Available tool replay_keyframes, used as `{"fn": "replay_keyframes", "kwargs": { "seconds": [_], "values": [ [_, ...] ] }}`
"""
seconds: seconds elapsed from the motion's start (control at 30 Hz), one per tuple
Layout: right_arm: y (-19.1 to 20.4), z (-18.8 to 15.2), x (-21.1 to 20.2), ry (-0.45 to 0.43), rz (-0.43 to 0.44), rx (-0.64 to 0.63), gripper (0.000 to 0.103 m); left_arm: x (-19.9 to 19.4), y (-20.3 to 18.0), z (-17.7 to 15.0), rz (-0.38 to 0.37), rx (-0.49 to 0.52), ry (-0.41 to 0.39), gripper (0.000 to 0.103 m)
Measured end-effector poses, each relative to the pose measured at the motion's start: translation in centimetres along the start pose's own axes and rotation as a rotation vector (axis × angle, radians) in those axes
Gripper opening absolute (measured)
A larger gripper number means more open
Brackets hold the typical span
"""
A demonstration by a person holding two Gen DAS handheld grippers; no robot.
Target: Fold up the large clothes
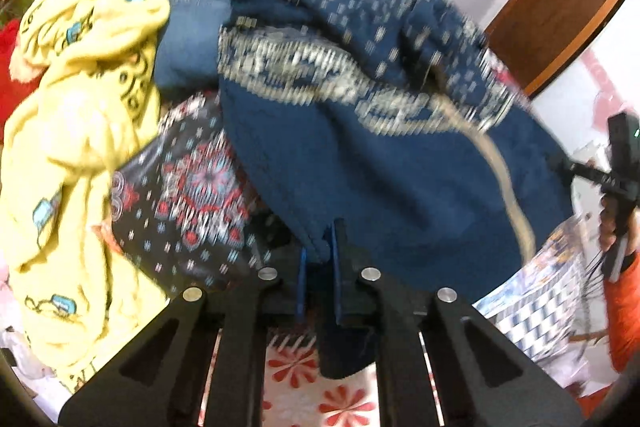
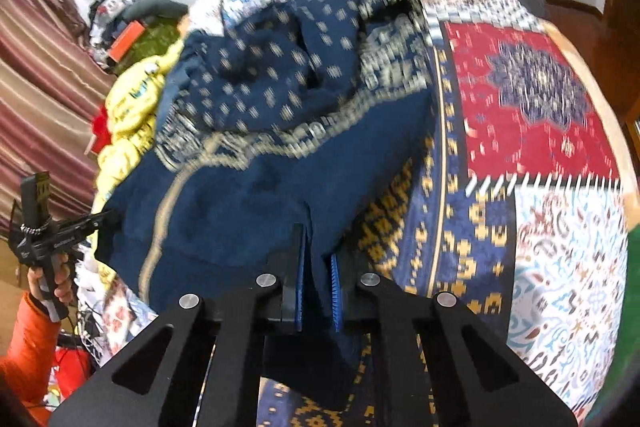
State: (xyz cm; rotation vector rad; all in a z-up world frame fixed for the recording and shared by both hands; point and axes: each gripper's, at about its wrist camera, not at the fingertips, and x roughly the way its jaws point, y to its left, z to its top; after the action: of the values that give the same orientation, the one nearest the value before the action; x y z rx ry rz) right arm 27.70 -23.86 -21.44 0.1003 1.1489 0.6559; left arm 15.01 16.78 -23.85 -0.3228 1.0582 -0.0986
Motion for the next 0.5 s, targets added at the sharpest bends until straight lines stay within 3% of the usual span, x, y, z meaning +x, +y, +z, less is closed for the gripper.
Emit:
{"fn": "replay_keyframes", "kwargs": {
  "seconds": [0.17, 0.27, 0.5],
  "values": [
    [1.1, 3.0, -2.1, -0.077, 0.043, -0.032, 0.008, -2.6, -0.6, 4.7, -0.086, -0.044, -0.120, 0.009],
    [2.0, 5.6, -3.0, -0.125, 0.030, -0.066, 0.008, -3.8, -1.2, 7.8, -0.096, -0.035, -0.179, 0.009],
    [2.4, 13.2, -3.1, -0.225, -0.030, -0.092, 0.008, -5.3, -0.5, 16.1, 0.005, -0.037, -0.331, 0.008]
  ]
}}
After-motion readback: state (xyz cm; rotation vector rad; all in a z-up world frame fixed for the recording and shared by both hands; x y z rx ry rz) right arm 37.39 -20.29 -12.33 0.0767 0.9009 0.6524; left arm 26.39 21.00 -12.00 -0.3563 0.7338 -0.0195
